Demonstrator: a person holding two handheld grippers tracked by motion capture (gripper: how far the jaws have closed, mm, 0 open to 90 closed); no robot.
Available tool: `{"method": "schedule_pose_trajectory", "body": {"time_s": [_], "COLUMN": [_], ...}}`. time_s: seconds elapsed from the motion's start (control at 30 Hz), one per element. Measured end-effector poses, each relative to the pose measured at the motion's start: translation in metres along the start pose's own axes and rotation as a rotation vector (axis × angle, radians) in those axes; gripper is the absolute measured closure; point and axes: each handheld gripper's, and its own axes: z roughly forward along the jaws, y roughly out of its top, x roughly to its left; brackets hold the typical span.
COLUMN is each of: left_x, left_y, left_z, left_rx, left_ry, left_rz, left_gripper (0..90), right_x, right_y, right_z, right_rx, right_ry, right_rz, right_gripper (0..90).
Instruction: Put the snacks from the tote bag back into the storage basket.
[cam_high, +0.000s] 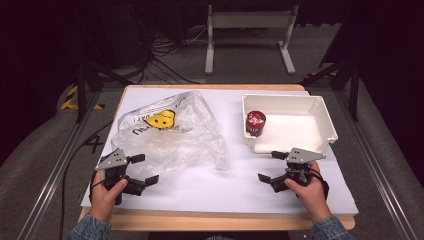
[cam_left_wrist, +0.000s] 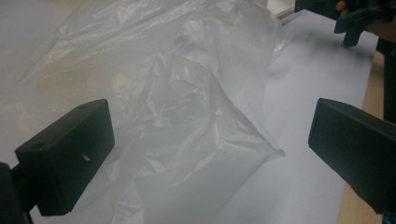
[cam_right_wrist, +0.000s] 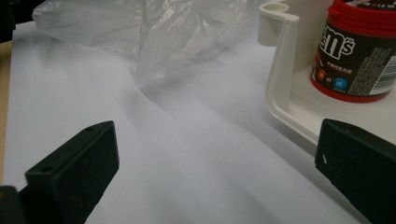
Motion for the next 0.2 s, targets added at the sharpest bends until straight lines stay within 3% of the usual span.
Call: {"method": "schedule_pose_trajectory", "body": {"time_s": [0.1,0.2], "left_x": [0.0011,0.0025], "left_y": [-0.0036,-0.0054], "left_z": [0.0017,0.0015], "left_rx": [0.000,-0.002], "left_ry": [0.024,0.038], "left_rz": [0.025,0.021], "left_gripper": [0.9,1.0], "right_x": [-0.0019,-0.0036], "right_y": [-0.0003,-0.0010], "right_z": [-0.0014,-0.0042], "right_rx": [-0.001,0.007], "right_ry": [-0.005,0.018], "right_rz": [0.011,0.006], "right_gripper": [0.4,0.3]}}
